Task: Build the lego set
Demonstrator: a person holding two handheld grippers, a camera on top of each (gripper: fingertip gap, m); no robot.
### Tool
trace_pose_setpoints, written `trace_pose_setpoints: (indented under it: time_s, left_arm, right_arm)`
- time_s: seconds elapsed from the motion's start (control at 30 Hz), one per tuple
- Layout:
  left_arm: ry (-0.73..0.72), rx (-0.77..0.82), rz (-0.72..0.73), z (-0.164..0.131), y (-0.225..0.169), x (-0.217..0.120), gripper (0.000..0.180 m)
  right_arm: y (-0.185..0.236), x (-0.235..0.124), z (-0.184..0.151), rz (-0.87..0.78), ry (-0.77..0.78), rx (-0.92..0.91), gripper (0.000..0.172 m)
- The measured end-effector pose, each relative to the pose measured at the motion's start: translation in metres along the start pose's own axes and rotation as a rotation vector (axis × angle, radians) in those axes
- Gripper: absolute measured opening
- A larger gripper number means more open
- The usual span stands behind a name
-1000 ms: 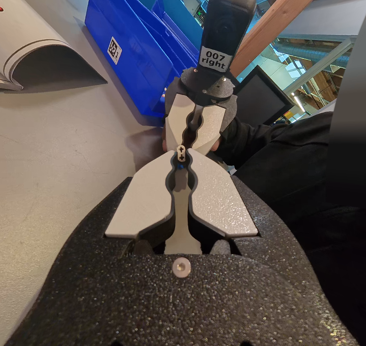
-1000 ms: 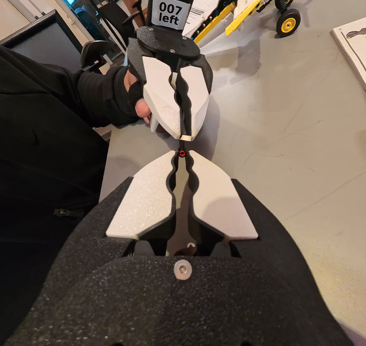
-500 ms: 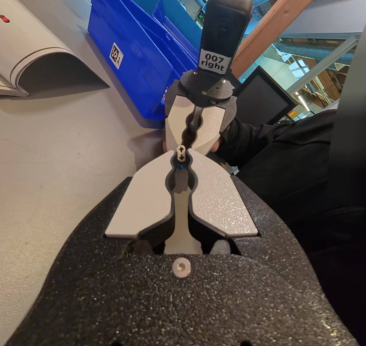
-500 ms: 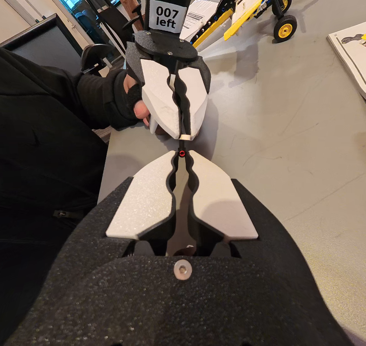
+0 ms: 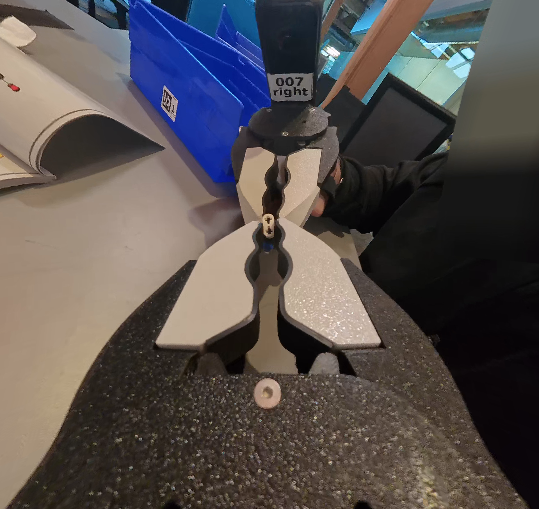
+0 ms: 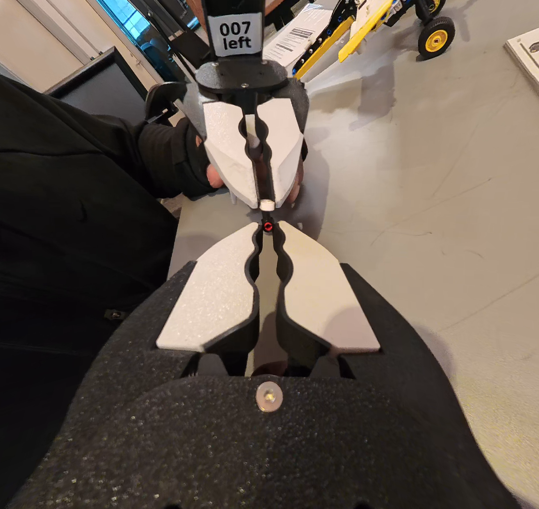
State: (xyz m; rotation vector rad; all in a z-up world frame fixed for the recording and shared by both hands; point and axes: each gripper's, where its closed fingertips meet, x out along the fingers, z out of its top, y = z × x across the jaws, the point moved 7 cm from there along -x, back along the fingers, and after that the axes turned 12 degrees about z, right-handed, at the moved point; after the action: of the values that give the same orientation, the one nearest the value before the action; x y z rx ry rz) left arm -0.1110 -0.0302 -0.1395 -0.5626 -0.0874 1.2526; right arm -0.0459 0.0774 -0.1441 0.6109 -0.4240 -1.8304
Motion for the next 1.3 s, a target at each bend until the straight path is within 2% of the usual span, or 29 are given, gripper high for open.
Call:
trace_pose_setpoints:
  time_s: [0.27,0.83,1.13,1.3]
  left_arm:
    - [-0.059,0.143,0.083,0.003,-0.005,0.0,0.007]
    - [-0.118,0.172,0.078,0.005,-0.005,-0.003,0.007]
    - [-0.18,0.335,0.125,0.005,-0.012,-0.006,0.007]
    - [-0.231,0.371,0.125,0.006,-0.016,-0.008,0.007]
  right_arm:
    - [0.0,-0.001,0.002,0.008,-0.04,0.011,0.006]
    - [0.002,0.0,0.004,-0.063,-0.059,-0.101,0.007]
    - [0.008,0.001,0.006,-0.119,-0.06,-0.24,0.006]
    - [0.013,0.002,0.008,-0.14,-0.086,-0.317,0.006]
